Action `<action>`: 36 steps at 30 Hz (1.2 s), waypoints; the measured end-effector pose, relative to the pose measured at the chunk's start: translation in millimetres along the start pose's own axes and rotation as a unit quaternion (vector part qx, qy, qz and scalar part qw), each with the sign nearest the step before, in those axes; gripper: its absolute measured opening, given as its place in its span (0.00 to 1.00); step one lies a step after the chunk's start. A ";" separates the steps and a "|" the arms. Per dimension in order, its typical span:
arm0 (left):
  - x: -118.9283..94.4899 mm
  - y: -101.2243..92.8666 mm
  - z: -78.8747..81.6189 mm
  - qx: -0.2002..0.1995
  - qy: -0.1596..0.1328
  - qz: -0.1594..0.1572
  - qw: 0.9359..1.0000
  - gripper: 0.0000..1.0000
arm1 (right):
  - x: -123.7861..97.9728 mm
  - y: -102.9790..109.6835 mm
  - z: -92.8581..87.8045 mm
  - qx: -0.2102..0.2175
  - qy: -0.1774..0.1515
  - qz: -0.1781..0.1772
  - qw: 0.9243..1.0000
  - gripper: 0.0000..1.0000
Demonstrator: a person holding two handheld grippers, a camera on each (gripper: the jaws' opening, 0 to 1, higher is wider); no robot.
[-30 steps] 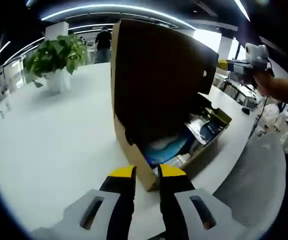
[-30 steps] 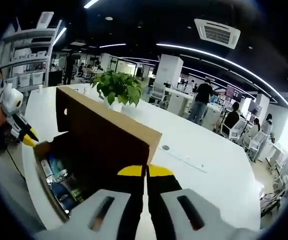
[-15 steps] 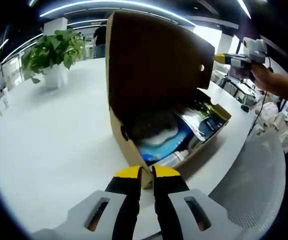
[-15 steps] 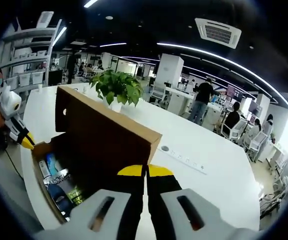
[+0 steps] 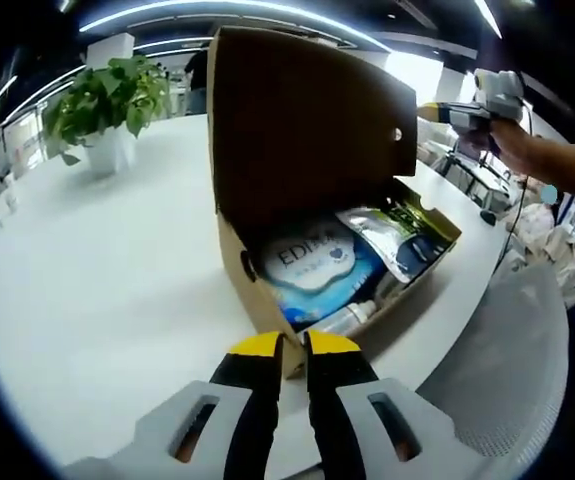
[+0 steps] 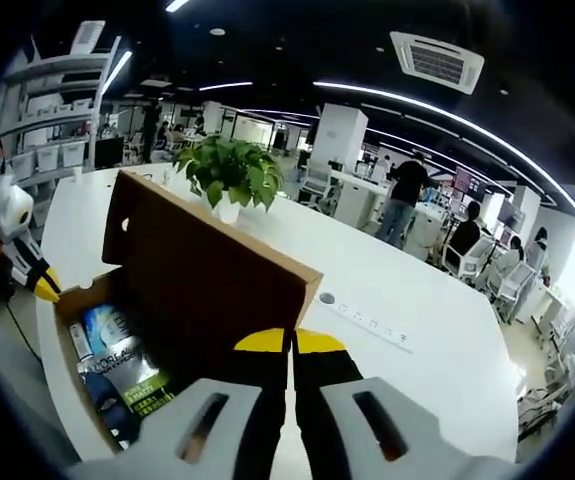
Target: Operate the shoe box by opening the lid, removing the specified soft item, and placing it in the target area until the item is outside and the box remains undamaged.
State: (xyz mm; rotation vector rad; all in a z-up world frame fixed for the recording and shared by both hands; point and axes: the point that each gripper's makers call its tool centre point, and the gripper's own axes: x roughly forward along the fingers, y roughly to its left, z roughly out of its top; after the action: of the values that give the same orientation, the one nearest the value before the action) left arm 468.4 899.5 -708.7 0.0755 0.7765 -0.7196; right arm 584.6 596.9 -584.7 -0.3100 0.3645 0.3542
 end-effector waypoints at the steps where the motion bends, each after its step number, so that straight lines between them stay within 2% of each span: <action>1: 0.2 0.3 0.1 -0.002 -0.001 -0.001 1.000 0.06 | 1.2 -0.5 0.0 0.000 0.000 0.000 1.000 0.00; 36: 4.3 2.3 1.2 -0.008 0.001 -0.004 1.000 0.07 | 52.5 -22.0 -6.9 -0.017 0.032 0.010 0.999 0.00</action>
State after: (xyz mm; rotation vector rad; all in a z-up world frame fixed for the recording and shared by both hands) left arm 472.6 898.4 -711.2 0.0587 0.7845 -0.7214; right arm 637.2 589.4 -606.6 -0.3525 0.4251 0.3705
